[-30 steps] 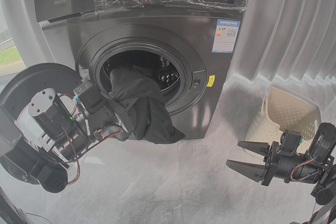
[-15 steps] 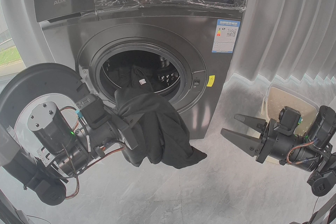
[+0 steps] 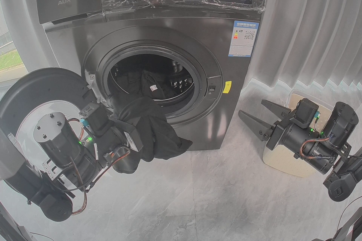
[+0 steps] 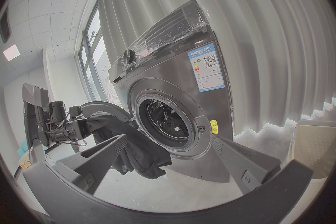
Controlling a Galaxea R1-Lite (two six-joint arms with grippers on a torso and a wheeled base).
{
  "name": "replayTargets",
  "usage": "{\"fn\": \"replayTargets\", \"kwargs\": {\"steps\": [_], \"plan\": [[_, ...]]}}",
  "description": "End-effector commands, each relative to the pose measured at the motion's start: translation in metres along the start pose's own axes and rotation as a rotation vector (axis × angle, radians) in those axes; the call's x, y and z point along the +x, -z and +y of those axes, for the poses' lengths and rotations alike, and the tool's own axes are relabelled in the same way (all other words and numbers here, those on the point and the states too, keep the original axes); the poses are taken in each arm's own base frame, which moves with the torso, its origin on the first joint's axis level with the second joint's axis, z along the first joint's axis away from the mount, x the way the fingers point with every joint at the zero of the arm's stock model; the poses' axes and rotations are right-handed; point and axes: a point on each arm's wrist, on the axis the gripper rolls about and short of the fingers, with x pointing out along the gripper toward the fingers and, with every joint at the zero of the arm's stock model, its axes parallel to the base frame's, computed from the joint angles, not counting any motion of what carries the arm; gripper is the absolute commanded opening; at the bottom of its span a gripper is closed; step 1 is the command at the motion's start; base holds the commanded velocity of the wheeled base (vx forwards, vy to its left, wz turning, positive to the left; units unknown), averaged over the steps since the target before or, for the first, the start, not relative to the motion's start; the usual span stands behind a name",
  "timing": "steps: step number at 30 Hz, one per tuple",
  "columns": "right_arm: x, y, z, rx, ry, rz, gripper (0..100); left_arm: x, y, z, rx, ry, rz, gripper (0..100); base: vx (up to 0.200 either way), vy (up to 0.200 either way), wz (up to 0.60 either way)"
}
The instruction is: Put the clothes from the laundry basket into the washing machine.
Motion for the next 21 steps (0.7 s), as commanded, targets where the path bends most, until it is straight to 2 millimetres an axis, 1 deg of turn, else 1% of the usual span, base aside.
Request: {"fn": "replayTargets", "kwargs": {"steps": [1,6,11,14,20,21], "plan": [[0.006,0.004,-0.009,0.001,0.031,0.010,100,0.003,0.006,0.001,0.017,-0.019,0.018,0,0.000,0.000,0.00],[0.014,-0.004,-0.027,0.002,0.117,-0.035,100,0.005,0.010,0.001,0.024,-0.027,0.029,0,0.000,0.000,0.00],[0.016,-0.002,-0.023,0.021,0.109,-0.032,100,0.006,0.014,0.001,0.026,-0.028,0.042,0,0.000,0.000,0.00],[0.016,-0.001,-0.019,0.025,0.094,-0.028,100,0.006,0.015,0.002,0.026,-0.030,0.044,0,0.000,0.200,0.00],[0.016,0.000,-0.019,0.025,0.095,-0.023,100,0.006,0.015,0.002,0.026,-0.031,0.044,0,0.000,0.200,0.00],[0.016,0.000,-0.018,0.026,0.092,-0.023,100,0.006,0.015,0.002,0.028,-0.031,0.044,0,0.000,0.000,0.00]]}}
